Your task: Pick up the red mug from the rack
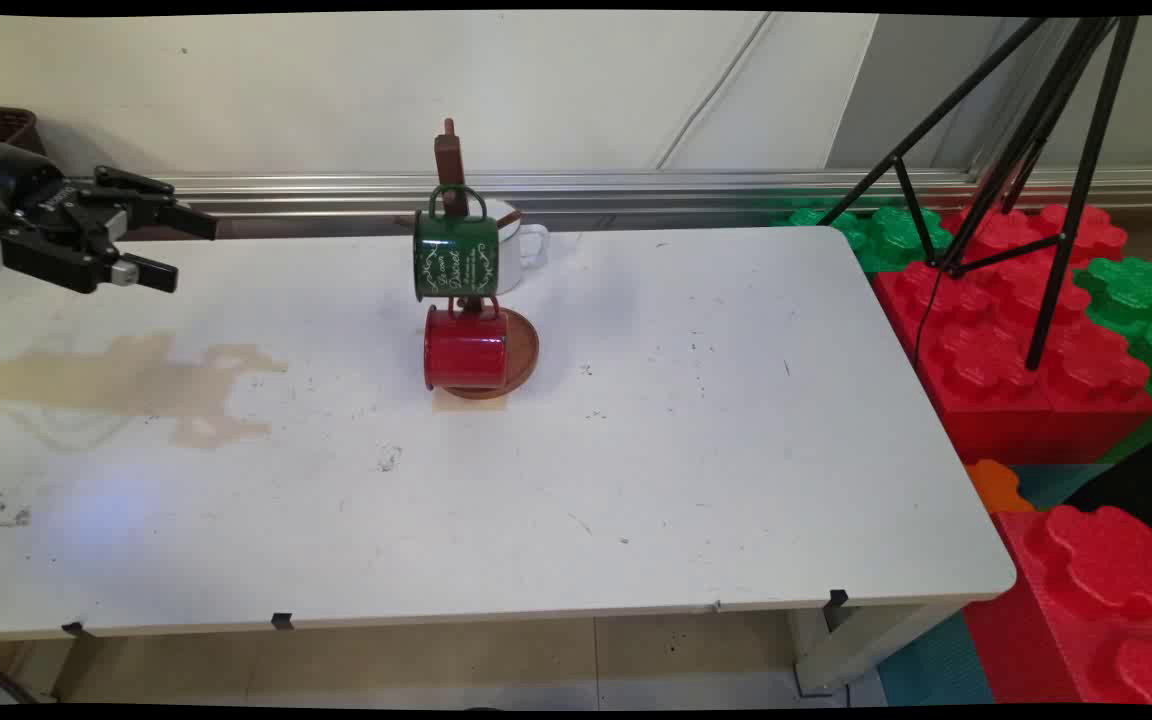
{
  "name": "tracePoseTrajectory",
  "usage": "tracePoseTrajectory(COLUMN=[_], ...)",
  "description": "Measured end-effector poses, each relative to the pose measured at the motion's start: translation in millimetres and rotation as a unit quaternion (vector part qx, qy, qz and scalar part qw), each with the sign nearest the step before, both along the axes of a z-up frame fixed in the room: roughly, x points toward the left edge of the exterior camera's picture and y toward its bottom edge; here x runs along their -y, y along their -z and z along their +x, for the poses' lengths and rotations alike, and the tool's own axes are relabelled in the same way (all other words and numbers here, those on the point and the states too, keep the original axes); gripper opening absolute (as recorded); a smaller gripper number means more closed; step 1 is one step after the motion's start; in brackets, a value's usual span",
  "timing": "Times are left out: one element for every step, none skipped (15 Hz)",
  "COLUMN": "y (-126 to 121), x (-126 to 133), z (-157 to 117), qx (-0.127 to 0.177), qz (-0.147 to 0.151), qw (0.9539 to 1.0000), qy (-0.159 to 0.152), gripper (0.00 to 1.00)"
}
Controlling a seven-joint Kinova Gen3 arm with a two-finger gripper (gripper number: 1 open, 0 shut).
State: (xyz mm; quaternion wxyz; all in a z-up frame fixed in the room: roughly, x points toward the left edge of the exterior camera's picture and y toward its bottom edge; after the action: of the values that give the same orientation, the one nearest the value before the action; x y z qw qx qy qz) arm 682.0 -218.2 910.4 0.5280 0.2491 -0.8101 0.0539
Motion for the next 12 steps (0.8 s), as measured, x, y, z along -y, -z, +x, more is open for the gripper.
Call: tracePoseTrajectory(y=[2.1, 6.6, 8.9, 13.2, 20.0, 23.6, 27.4, 34.7, 39.9, 44.1, 48.4, 52.7], x=[1.0, 2.8, 3.9, 5.7, 8.5, 9.8, 11.4, 14.4, 16.6, 18.5, 20.2, 22.1], z=[-1.2, -4.3, -6.0, -9.5, -15.8, -19.1, -22.6, -28.9, -33.1, -36.7, -40.1, -43.5], qx=[-0.001, -0.004, -0.005, -0.006, -0.008, -0.009, -0.010, -0.010, -0.010, -0.010, -0.011, -0.011], qz=[0.000, -0.001, -0.002, -0.003, -0.006, -0.007, -0.009, -0.011, -0.012, -0.013, -0.014, -0.014], qw=[1.0000, 1.0000, 1.0000, 1.0000, 0.9999, 0.9999, 0.9999, 0.9999, 0.9998, 0.9998, 0.9998, 0.9998], qy=[0.000, -0.001, -0.001, 0.000, 0.001, 0.003, 0.004, 0.005, 0.007, 0.008, 0.009, 0.011], gripper=[1.00, 1.00, 1.00, 1.00, 1.00, 1.00, 1.00, 1.00, 1.00, 1.00, 1.00, 1.00])
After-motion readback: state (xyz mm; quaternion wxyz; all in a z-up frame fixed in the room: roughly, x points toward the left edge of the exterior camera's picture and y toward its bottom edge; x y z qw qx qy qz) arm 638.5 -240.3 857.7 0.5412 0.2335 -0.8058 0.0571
